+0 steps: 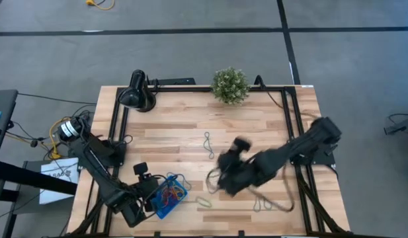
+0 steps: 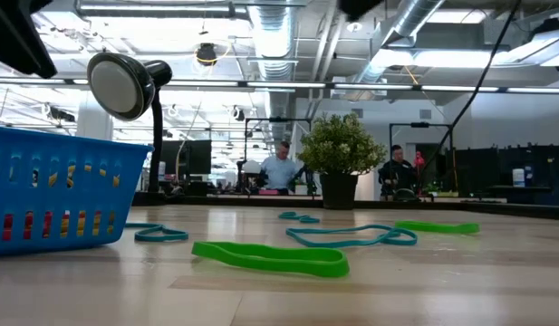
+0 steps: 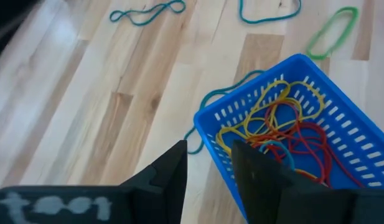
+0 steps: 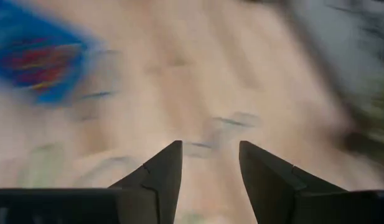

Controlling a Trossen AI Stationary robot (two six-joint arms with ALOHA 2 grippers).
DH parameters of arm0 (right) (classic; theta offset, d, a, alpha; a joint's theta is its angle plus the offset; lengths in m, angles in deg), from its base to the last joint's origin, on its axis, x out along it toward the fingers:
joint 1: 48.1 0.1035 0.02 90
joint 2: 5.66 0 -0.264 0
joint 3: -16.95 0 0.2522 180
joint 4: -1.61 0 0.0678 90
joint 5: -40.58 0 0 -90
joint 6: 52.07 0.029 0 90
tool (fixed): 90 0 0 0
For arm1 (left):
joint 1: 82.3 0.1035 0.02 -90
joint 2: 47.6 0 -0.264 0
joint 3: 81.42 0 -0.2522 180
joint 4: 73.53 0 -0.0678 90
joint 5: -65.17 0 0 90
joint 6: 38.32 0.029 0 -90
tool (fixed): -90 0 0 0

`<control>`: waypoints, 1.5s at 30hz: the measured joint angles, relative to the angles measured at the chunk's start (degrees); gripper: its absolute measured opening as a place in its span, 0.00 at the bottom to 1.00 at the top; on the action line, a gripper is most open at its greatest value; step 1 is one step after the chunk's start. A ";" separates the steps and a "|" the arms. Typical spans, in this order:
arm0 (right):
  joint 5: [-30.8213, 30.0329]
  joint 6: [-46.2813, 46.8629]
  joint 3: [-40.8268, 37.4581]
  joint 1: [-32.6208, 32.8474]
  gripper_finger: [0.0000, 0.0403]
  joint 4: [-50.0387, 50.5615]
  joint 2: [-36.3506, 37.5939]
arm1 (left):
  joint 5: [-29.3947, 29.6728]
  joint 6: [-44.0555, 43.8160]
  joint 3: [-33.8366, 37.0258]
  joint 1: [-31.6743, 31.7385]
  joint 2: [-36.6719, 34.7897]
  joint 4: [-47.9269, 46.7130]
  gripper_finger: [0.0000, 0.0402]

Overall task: Pick and place rubber bands into bin
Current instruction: Put the blue rubber band into the blue basket

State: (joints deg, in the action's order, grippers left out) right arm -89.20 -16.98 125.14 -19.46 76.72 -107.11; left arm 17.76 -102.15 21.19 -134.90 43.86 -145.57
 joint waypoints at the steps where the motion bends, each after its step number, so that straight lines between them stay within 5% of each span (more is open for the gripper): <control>1: -2.11 3.01 0.00 -0.40 0.38 4.05 1.89 | -0.01 0.30 -0.45 0.00 0.00 -0.73 0.29; 4: -5.23 8.75 0.00 -1.04 0.37 13.27 7.43 | 0.41 1.78 -1.59 0.08 0.00 -2.46 0.29; 9: -3.84 13.21 -2.79 -2.17 0.33 13.70 13.98 | 3.74 6.07 -2.17 1.98 0.00 -2.87 0.29; 17: 8.97 15.29 -26.80 -2.07 0.27 -4.64 21.74 | 1.12 12.84 -2.17 8.41 0.00 -3.82 0.29; 24: 17.83 28.90 -45.05 2.27 0.27 -19.16 23.43 | -4.24 26.37 -2.17 14.39 0.00 -3.80 0.29; 31: 19.25 47.69 -50.18 11.23 0.27 -24.90 23.41 | -9.61 41.60 -1.50 22.28 -3.02 5.98 0.29; 40: 20.51 55.50 -50.18 23.37 0.27 -35.87 23.41 | -15.58 52.88 2.79 32.58 -7.21 16.64 0.29; 45: 21.21 60.92 -50.18 25.43 0.27 -36.00 23.41 | -32.48 63.29 8.14 38.21 -6.95 40.84 0.29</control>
State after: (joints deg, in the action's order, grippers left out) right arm -67.99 43.94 74.96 5.97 40.72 -83.70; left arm -14.72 -38.86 29.34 -96.68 36.91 -104.73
